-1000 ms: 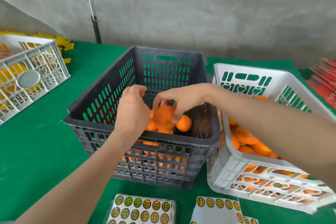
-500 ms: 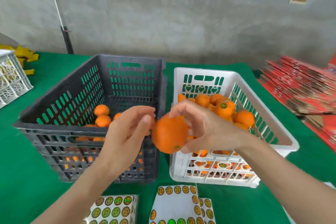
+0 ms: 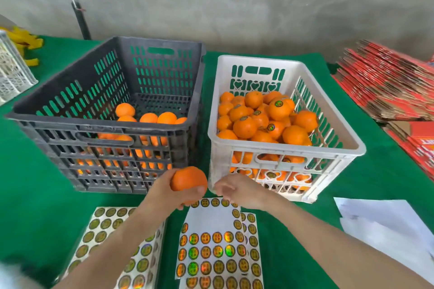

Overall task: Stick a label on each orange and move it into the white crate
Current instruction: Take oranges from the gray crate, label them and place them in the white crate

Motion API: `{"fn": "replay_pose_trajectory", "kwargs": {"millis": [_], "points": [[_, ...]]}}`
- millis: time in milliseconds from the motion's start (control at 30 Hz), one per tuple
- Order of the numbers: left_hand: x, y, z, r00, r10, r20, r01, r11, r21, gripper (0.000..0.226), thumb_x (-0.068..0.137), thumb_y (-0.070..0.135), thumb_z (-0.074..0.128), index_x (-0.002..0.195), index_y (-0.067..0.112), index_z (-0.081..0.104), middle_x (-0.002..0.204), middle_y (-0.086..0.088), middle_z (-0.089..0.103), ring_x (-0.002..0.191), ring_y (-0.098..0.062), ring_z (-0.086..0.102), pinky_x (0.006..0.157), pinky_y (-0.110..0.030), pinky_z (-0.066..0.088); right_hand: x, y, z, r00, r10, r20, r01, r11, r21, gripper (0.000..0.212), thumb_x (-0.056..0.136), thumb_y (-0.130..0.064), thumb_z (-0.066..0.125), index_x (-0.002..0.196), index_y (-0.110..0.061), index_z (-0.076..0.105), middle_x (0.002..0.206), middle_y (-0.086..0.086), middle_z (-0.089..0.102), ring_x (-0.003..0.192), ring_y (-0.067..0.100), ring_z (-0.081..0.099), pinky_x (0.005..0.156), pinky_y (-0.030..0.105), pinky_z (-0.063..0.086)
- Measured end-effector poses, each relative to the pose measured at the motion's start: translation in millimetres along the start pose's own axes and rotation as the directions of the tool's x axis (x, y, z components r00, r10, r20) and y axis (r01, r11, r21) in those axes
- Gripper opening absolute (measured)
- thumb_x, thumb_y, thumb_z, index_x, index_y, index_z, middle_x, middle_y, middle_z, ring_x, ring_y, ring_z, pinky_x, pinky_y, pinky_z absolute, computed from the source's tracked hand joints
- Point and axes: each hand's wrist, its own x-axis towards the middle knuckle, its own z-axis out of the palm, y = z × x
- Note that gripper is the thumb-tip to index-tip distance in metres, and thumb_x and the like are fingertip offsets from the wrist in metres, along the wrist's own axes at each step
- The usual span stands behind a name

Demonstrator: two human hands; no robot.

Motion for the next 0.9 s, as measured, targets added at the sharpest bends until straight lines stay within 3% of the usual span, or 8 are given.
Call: {"fn": "replay_pose_trajectory", "kwargs": {"millis": [100,233,367,467,533,633,800,900], "points": [[5,-26,-6,0.983,-0.183,0.006,0.18,0.961,-0.21,0.048,0.077,0.02,0.076,0.118,0.008,0.052,0.085,-0.014,0.063,0.06,-0.019,0.055,0.053,-0.024,0.045,18,13,29,1.0,-0.019,0.007,0.021,0.934,-0.357,0.047,0.095,-0.021,0.05,0.14,-0.011,0.039,0.144,0.009,0.042,0.13,0.026,0.041,0.107,0.031,0.034],[4,-44,-10,0.962,-0.273,0.015,0.261,0.898,-0.354,0.053,0.073,0.026,0.076,0.112,-0.003,0.056,0.078,-0.015,0.058,0.066,-0.022,0.05,0.056,-0.026,0.041,41,5,57,0.999,-0.035,0.003,0.032,0.855,-0.517,0.061,0.091,-0.034,0.053,0.143,-0.014,0.028,0.135,0.016,0.047,0.125,0.033,0.044,0.1,0.04,0.042],[-1,-53,-10,0.956,-0.285,0.073,0.287,0.844,-0.452,0.072,0.056,0.028,0.086,0.115,0.002,0.054,0.108,-0.017,0.062,0.095,-0.027,0.059,0.08,-0.033,0.051,44,5,63,0.983,-0.111,-0.146,0.036,0.897,-0.441,0.046,0.09,-0.016,0.055,0.133,-0.019,0.039,0.115,0.013,0.052,0.105,0.029,0.055,0.083,0.032,0.043],[-4,-59,-11,0.944,-0.276,0.182,0.33,0.806,-0.491,0.084,0.057,0.043,0.086,0.125,0.01,0.048,0.117,-0.009,0.06,0.111,-0.022,0.054,0.107,-0.039,0.033,38,8,53,0.968,-0.194,-0.161,0.136,0.94,-0.314,0.037,0.088,-0.011,0.058,0.122,-0.021,0.047,0.098,0.004,0.057,0.09,0.017,0.051,0.072,0.025,0.035],[-4,-63,-11,0.925,-0.252,0.283,0.361,0.817,-0.451,0.098,0.037,0.061,0.087,0.118,0.021,0.05,0.116,-0.004,0.063,0.112,-0.018,0.053,0.111,-0.041,0.024,32,7,45,0.959,-0.213,-0.188,0.167,0.958,-0.233,0.034,0.086,-0.011,0.063,0.116,-0.023,0.051,0.091,-0.005,0.054,0.084,0.01,0.049,0.071,0.019,0.036],[-2,-66,-7,0.898,-0.225,0.379,0.388,0.811,-0.437,0.111,0.014,0.057,0.091,0.113,0.024,0.052,0.103,-0.006,0.073,0.109,-0.025,0.059,0.109,-0.045,0.029,22,4,33,0.932,-0.25,-0.263,0.195,0.957,-0.217,0.029,0.085,-0.012,0.065,0.11,-0.02,0.054,0.097,-0.005,0.055,0.087,0.009,0.05,0.075,0.017,0.039],[1,-61,13,0.898,-0.169,0.406,0.378,0.769,-0.516,0.113,0.019,0.047,0.095,0.119,0.015,0.053,0.101,-0.014,0.073,0.096,-0.031,0.068,0.082,-0.039,0.05,-7,6,40,0.817,-0.339,-0.466,0.236,0.935,-0.266,0.01,0.086,-0.01,0.063,0.096,-0.01,0.062,0.1,-0.001,0.054,0.085,0.006,0.045,0.076,0.013,0.033],[1,-61,19,0.901,-0.146,0.409,0.37,0.75,-0.548,0.111,0.023,0.049,0.094,0.12,0.014,0.053,0.104,-0.016,0.071,0.092,-0.029,0.07,0.078,-0.039,0.052,-28,13,67,0.823,-0.353,-0.445,0.261,0.931,-0.256,0.011,0.085,-0.013,0.06,0.087,-0.01,0.07,0.09,-0.002,0.06,0.083,0.007,0.047,0.076,0.016,0.033]]}}
